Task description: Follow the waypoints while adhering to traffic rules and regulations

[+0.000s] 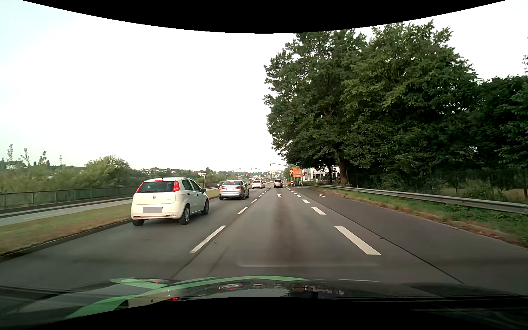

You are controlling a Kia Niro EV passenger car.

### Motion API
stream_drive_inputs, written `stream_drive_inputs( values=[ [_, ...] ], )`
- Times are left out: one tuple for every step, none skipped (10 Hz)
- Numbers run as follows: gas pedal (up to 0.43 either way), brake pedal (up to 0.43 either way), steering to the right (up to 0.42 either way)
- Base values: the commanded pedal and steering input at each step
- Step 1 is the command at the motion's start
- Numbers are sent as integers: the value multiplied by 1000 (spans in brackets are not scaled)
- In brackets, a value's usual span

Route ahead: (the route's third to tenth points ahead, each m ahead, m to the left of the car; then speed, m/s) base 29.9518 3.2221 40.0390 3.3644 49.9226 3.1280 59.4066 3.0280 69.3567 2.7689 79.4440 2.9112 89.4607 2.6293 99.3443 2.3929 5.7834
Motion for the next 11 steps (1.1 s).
stream_drive_inputs(
  values=[
    [0,0,-4],
    [0,0,-5],
    [0,0,-4],
    [20,0,-4],
    [28,0,-5],
    [28,0,-5],
    [28,0,-4],
    [28,0,-4],
    [28,0,-5],
    [28,0,-4],
    [28,0,-4]
  ],
)
